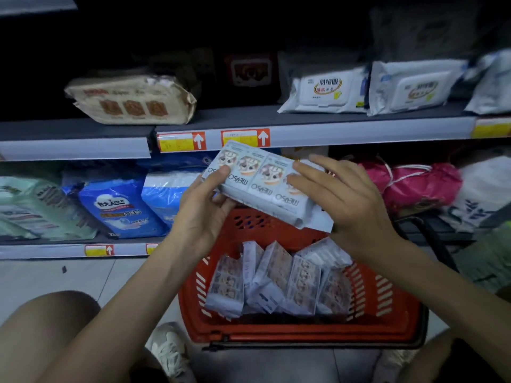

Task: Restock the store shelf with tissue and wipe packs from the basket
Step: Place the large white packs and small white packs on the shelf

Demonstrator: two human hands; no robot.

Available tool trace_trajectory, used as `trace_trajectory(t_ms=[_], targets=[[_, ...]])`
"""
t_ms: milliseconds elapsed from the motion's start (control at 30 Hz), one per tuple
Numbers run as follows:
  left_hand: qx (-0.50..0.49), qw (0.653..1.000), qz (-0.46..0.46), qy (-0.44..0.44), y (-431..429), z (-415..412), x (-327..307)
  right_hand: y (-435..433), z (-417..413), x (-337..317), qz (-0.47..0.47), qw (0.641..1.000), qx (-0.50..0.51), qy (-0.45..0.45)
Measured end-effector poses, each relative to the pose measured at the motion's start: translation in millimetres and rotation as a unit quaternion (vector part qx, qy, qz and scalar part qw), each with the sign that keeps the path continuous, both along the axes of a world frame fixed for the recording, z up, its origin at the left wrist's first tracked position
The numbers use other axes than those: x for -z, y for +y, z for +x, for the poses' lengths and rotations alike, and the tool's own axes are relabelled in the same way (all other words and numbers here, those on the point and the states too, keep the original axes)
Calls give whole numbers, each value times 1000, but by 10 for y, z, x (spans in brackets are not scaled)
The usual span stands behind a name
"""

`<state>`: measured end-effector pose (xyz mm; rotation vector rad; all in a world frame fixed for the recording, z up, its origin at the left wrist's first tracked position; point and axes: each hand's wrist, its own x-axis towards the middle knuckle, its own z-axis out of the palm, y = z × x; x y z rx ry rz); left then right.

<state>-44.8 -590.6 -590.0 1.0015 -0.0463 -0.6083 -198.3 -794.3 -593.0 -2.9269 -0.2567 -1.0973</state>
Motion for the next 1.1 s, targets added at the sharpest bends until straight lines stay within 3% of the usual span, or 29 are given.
trace_trajectory(t_ms=[400,633,833,1000,1100], targets=[[-45,973,55,-218,262,-24,-1082,139,-61,-730,-106,991,-32,-81],[-83,959,5,-271,220,35,-1844,183,194,-1268,-86,987,-32,-132],[-101,936,4,-338,139,129,-2279,390,611,-1602,65,976,-21,-207],[-109,896,38,-429,29,205,-2418,602,1027,-1913,299,924,-52,-232],[-107,859,85,-493,-5,382,-2462,661,1341,-2117,375,899,-28,-225]])
